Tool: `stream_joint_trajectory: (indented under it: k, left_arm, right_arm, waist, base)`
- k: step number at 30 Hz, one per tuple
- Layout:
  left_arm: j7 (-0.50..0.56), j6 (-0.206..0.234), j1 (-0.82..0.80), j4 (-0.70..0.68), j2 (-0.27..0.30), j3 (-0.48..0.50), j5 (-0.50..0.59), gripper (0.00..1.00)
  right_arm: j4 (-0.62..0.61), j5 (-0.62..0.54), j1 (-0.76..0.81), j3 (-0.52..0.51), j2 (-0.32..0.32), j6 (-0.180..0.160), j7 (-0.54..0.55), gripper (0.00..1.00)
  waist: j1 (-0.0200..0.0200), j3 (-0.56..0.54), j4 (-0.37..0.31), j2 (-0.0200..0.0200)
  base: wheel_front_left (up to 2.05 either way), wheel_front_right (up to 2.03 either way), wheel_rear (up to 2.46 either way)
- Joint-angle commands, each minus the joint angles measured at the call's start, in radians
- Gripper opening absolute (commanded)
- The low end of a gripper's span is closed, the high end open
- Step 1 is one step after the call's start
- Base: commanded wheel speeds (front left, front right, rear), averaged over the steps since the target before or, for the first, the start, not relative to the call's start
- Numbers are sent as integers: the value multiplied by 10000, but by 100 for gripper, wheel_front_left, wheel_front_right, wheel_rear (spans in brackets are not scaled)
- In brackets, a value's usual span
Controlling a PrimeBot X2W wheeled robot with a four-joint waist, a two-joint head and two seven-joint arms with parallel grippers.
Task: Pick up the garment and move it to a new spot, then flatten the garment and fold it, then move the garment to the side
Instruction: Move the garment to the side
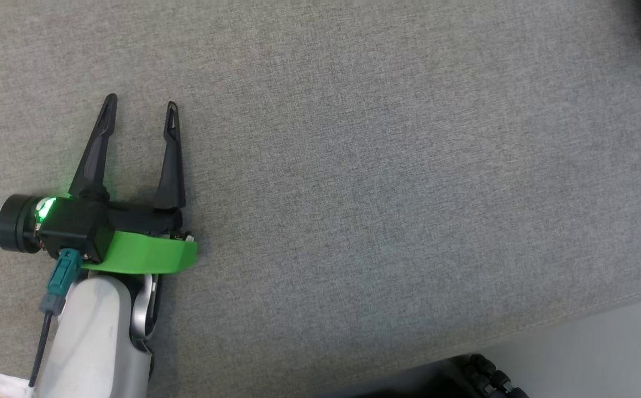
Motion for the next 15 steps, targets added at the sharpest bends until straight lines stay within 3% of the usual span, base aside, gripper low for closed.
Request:
stream_joint_trajectory:
  k: [1,8,12,13,14,15]
  left_arm:
    - [97,-26,33,89,30,-103,31,100]
    - [218,61,203,-398,10,-267,21,100]
    - [242,114,165,-506,54,-266,-18,100]
    - [246,125,150,-513,68,-262,-28,100]
    - [245,126,133,-510,80,-263,-35,100]
    - [237,139,119,-475,83,-273,-44,100]
  right_arm:
    - [130,11,-224,177,-200,-18,112,0]
    - [737,61,-954,1042,-978,-19,198,0]
    - [1304,72,-1354,1303,-956,-19,120,0]
    - [1437,-27,-1493,1310,-921,-19,7,20]
    - [1638,-118,-1639,1289,-851,-19,-137,80]
    - [1844,-195,-1656,1345,-712,-18,-185,100]
  waist:
    - [-1,191,-43,-1]
    - [-1,364,129,-1]
    - [-1,465,177,-1]
    - [-1,485,184,-1]
    - [-1,501,194,-1]
    - [-1,486,208,-1]
  base:
    - [0,0,0]
    - [0,0,0]
    - [0,0,0]
    - [0,0,0]
    - [0,0,0]
    - [0,0,0]
